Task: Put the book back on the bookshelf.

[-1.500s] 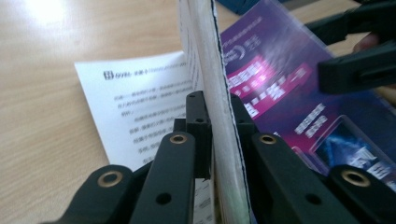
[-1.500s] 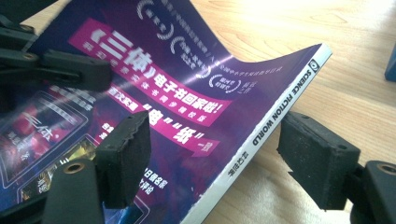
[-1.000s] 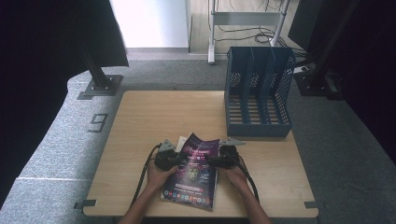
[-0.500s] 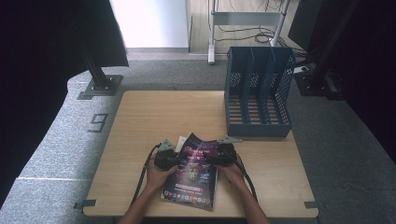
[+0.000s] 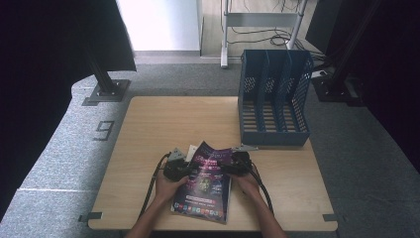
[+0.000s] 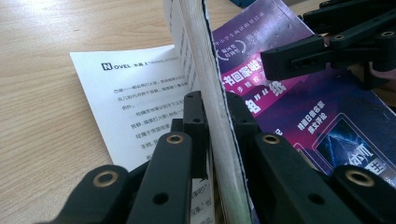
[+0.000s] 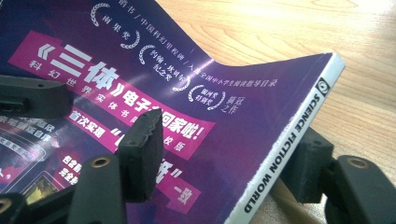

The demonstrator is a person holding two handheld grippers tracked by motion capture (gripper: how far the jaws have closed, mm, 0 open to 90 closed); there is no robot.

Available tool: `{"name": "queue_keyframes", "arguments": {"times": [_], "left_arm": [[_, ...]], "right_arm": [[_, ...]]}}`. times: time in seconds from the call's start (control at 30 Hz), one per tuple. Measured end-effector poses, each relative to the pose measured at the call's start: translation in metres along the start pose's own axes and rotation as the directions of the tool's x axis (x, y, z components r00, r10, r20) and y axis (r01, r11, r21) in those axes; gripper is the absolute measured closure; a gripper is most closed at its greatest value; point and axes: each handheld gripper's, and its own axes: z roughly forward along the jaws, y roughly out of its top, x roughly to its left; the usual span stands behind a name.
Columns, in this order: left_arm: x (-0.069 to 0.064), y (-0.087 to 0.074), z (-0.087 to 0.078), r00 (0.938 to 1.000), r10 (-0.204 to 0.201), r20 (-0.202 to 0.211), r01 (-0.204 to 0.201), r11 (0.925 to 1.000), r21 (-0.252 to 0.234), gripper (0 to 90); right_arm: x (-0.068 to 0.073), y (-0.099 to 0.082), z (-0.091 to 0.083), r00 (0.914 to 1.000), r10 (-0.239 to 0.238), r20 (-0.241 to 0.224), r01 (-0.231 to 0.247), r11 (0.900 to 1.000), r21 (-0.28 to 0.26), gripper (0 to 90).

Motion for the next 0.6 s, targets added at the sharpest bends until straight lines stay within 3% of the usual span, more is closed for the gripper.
{"name": "queue_keyframes", "arguments": {"times": [0.2, 0.27, 0.6], "left_arm": [[-0.0007, 0.0002, -0.0005, 1.0000, 0.002, -0.002, -0.002, 1.0000, -0.003, 81.7], [-0.0007, 0.0003, -0.0006, 1.0000, 0.002, -0.002, -0.003, 1.0000, -0.004, 81.8], [-0.0006, 0.0003, -0.0011, 1.0000, 0.002, 0.001, -0.002, 1.0000, -0.006, 81.9]], "right_arm": [[-0.0017, 0.0014, -0.0022, 0.9999, 0.010, -0.011, -0.010, 0.9999, 0.000, 42.8], [-0.0018, 0.0016, -0.0035, 1.0000, -0.002, 0.001, 0.002, 1.0000, -0.002, 51.0], [-0.0003, 0.0021, -0.0073, 0.9993, -0.036, -0.010, 0.035, 0.9993, -0.013, 59.5]]}}
